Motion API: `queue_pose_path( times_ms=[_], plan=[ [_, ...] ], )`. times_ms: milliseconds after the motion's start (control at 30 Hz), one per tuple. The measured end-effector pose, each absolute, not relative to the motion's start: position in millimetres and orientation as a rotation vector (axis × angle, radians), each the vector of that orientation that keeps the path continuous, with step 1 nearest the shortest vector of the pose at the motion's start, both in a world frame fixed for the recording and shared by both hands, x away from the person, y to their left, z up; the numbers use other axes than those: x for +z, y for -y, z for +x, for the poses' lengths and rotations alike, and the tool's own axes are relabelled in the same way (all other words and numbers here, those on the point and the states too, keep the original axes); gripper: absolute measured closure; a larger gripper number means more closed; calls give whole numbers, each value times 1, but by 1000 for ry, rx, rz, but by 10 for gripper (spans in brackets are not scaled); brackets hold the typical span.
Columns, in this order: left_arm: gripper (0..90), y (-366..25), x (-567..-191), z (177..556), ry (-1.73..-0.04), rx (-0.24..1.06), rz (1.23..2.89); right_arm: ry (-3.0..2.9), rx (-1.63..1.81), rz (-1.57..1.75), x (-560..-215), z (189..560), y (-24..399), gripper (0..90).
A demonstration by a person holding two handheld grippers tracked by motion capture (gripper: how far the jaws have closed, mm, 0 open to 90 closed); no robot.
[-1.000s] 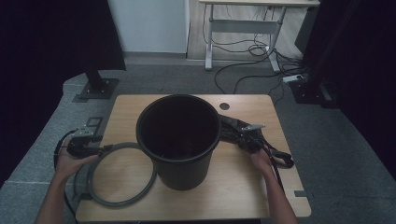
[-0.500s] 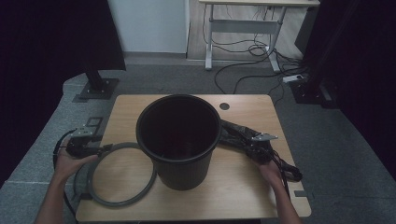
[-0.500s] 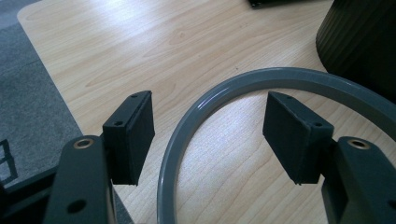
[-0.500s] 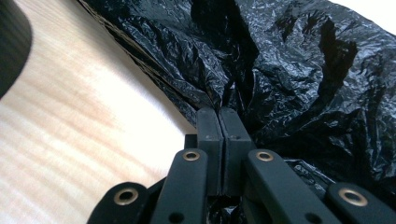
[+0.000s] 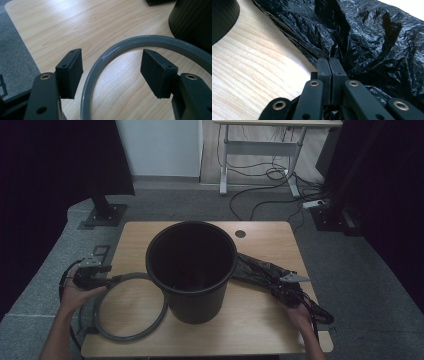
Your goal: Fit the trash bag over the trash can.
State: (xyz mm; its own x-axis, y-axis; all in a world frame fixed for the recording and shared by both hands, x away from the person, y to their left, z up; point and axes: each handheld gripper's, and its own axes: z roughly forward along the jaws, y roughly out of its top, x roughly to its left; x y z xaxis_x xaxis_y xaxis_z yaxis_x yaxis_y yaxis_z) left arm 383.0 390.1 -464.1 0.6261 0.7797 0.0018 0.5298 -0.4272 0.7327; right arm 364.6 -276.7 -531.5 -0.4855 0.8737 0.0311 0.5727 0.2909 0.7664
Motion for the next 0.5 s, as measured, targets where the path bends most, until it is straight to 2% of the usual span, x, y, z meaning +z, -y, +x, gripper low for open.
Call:
queue_pose_path(
  times_ms=[500],
  plan=[
    [349,-384,-466,385,-1016,448,2142,-2152,1021,1339,-533,334,297,872]
  ],
)
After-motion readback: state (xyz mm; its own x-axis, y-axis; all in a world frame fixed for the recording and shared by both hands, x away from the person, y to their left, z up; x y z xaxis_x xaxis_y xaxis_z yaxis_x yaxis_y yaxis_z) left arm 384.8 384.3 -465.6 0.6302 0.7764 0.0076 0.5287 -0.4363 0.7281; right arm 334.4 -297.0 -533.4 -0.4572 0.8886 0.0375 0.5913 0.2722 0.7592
